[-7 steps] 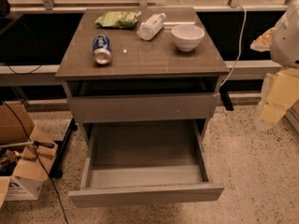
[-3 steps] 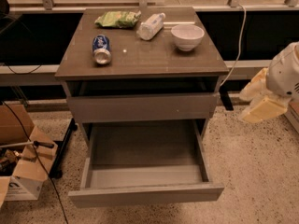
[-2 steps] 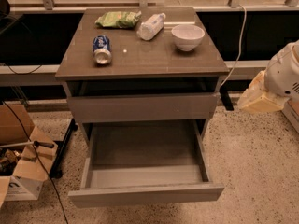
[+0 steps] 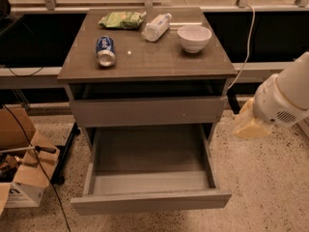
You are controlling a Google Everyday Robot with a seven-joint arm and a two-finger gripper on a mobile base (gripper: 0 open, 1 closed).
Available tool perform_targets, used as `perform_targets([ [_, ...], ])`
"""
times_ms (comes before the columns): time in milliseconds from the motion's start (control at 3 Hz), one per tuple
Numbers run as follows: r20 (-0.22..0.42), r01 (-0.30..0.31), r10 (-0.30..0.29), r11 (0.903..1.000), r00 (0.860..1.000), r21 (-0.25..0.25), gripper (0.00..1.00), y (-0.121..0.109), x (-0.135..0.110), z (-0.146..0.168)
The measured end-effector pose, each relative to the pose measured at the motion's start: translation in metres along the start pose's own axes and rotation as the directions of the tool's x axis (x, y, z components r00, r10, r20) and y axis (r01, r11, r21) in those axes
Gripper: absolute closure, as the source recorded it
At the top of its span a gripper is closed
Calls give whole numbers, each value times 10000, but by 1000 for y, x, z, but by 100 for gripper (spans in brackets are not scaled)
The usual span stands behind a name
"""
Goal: Close middle drawer
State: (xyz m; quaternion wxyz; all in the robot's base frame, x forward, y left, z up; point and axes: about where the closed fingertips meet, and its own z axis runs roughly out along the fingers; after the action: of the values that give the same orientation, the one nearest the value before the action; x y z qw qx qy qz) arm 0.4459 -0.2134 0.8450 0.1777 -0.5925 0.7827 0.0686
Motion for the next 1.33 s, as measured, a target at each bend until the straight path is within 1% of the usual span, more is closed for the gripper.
perform_targets([
  [333, 533, -147, 183, 9977, 9984, -662, 100, 16, 16, 54],
  [667, 837, -739, 826, 9921, 9931, -1015, 100, 34, 46, 112],
  [1000, 835, -735, 821, 9921, 9931, -1015, 100, 34, 46, 112],
  [1333, 602, -812, 854, 9942, 9945, -698, 100, 37, 50, 125],
])
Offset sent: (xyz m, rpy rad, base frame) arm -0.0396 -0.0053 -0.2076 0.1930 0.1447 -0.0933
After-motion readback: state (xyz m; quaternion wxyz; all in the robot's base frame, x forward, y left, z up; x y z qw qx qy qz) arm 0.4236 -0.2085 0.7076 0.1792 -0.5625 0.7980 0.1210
